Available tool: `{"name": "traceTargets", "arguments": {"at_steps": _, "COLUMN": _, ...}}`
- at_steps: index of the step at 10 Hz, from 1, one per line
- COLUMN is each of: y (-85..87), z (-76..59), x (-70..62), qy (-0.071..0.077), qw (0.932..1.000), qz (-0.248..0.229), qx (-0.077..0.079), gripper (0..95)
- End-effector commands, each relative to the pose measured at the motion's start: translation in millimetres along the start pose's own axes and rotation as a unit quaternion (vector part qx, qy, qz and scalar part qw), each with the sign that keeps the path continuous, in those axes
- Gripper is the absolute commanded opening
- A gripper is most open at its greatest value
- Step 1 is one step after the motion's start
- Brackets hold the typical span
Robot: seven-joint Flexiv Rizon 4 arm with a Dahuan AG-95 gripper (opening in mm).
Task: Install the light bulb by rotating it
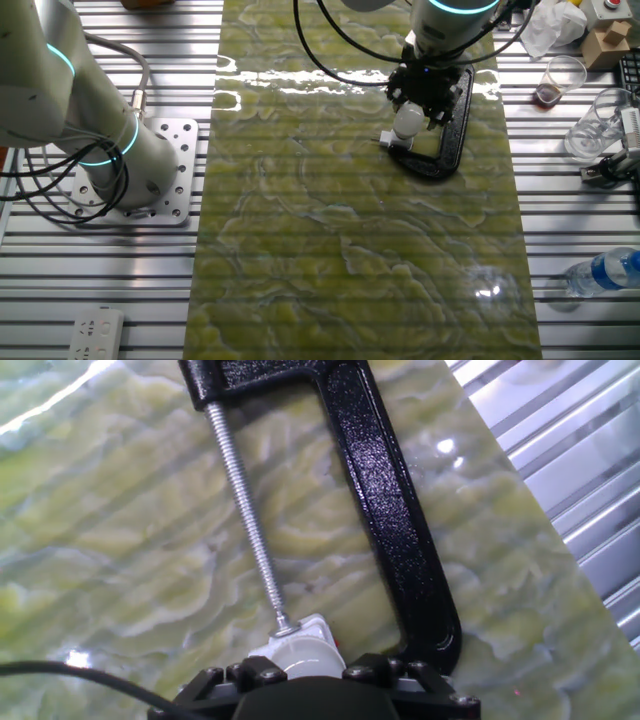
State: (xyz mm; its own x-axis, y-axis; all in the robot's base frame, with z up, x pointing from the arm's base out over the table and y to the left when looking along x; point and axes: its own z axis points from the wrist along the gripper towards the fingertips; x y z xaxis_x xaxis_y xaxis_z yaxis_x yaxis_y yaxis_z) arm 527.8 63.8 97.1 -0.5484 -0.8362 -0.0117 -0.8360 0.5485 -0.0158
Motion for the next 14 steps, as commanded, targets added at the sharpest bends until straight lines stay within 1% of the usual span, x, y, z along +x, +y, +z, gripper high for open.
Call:
{"name": "traceTargets", "arguments": {"at_steps": 1, "y": 0.5, "z": 0.1, "x": -0.5, "qy": -0.001, "qw": 1.0, "qz": 0.002, "qx": -0.001, "gripper": 57.0}}
{"name": "traceTargets", "arguments": {"at_steps": 5, "y": 2.1, "z": 0.5, "x": -1.0, "qy": -0.001, "qw": 1.0, "qz": 0.005, "qx": 0.0, "gripper": 57.0}}
{"name": "traceTargets", "arguments": {"at_steps": 6, "y": 2.4, "z": 0.9, "x": -1.0, "qy": -0.001, "qw": 1.0, "qz": 0.008, "qx": 0.0, "gripper": 19.0}}
{"name": "traceTargets", "arguments": {"at_steps": 7, "y": 2.4, "z": 1.3, "x": -1.0, "qy": -0.001, "qw": 0.9999, "qz": 0.012, "qx": 0.0, "gripper": 0.0}}
{"name": "traceTargets", "arguments": {"at_steps": 10, "y": 2.5, "z": 1.7, "x": -0.9, "qy": -0.001, "qw": 0.9999, "qz": 0.016, "qx": 0.0, "gripper": 0.0}}
{"name": "traceTargets", "arguments": {"at_steps": 12, "y": 2.5, "z": 1.7, "x": -0.9, "qy": 0.001, "qw": 0.9996, "qz": 0.027, "qx": -0.002, "gripper": 0.0}}
{"name": "traceTargets", "arguments": {"at_steps": 14, "y": 2.5, "z": 1.8, "x": -0.9, "qy": 0.004, "qw": 0.9971, "qz": 0.076, "qx": -0.002, "gripper": 0.0}}
